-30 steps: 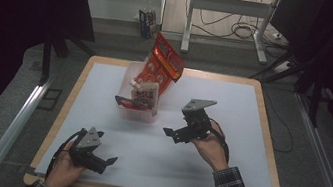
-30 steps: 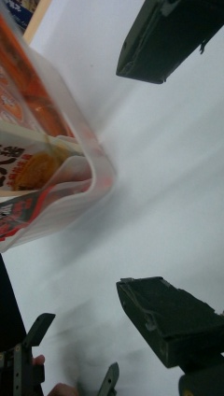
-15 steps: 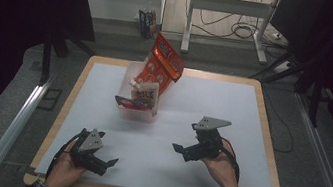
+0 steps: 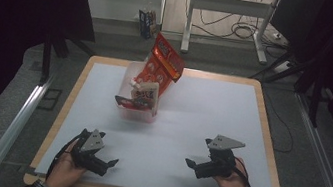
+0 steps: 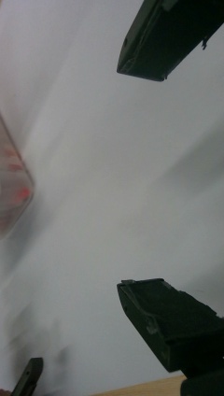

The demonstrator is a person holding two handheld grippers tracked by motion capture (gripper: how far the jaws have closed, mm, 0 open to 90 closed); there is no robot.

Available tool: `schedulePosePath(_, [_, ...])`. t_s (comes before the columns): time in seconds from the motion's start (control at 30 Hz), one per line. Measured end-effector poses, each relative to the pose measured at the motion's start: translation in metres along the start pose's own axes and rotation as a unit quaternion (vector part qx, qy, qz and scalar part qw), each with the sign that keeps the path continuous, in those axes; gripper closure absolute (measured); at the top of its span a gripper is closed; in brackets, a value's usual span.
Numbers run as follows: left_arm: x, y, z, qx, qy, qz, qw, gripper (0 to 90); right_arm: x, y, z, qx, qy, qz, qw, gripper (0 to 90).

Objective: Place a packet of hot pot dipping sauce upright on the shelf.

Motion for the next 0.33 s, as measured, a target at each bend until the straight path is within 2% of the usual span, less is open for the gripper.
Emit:
schedulePosePath(0.2, [0.000,-0.001,0.000,0.003,-0.001,0.000,1.0000,0.0,-0.003,0.003,-0.014,0.031,-0.004,-0.015,0.9994,0.0])
schedulePosePath(0.33, [0.000,-0.002,0.000,0.004,-0.002,-0.001,1.0000,0.0,-0.004,0.004,-0.013,0.024,0.001,-0.022,0.9995,0.0])
Point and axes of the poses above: each handheld gripper's, and its own axes: y roughly backward along the jaws, z roughly out of its top, x roughly to its left, the point moved 3 cm from there along -y, roughly forward along the jaws, and after that the axes turned 10 degrees about -x, right-handed, at the moved point
